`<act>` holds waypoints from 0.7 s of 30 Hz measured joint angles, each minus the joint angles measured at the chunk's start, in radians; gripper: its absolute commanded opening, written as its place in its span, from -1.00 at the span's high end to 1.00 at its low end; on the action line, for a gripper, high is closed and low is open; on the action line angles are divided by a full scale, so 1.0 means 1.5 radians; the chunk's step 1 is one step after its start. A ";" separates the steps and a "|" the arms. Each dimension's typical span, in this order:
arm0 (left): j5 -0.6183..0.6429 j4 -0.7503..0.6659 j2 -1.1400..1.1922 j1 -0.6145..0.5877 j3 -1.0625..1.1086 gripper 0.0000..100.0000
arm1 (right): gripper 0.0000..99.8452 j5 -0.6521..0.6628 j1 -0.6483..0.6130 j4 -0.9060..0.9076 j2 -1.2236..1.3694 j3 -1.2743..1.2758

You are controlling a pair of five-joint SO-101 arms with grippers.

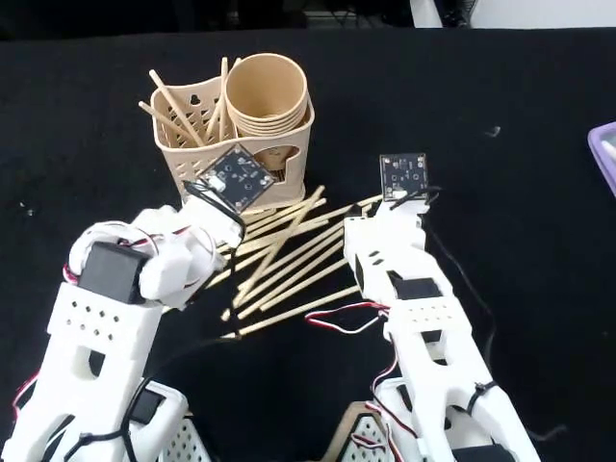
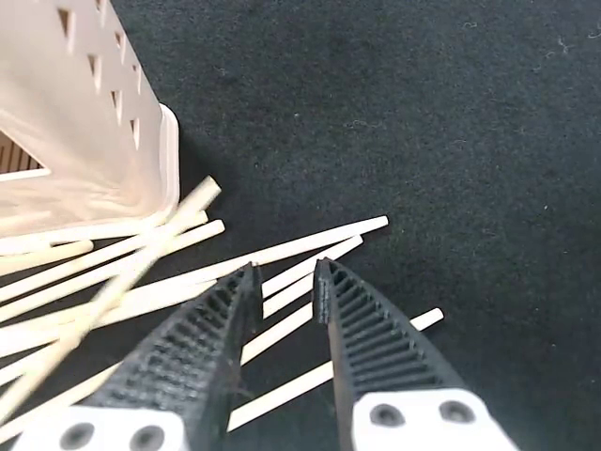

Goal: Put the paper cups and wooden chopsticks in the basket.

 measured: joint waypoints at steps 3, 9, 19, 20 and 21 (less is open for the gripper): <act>0.005 0.001 0.000 0.013 -0.004 0.94 | 0.80 0.000 0.000 0.000 0.000 0.000; -0.003 -0.002 0.000 0.013 0.048 0.94 | 0.80 0.000 0.000 0.000 0.000 0.000; -0.119 -0.008 0.000 -0.108 0.185 0.73 | 0.80 0.000 0.000 0.000 0.000 0.000; -0.133 -0.008 0.000 -0.131 0.188 0.73 | 0.80 0.000 0.000 0.000 0.000 0.000; -0.148 -0.008 0.000 -0.153 0.189 0.73 | 0.80 0.000 0.000 0.000 0.000 0.000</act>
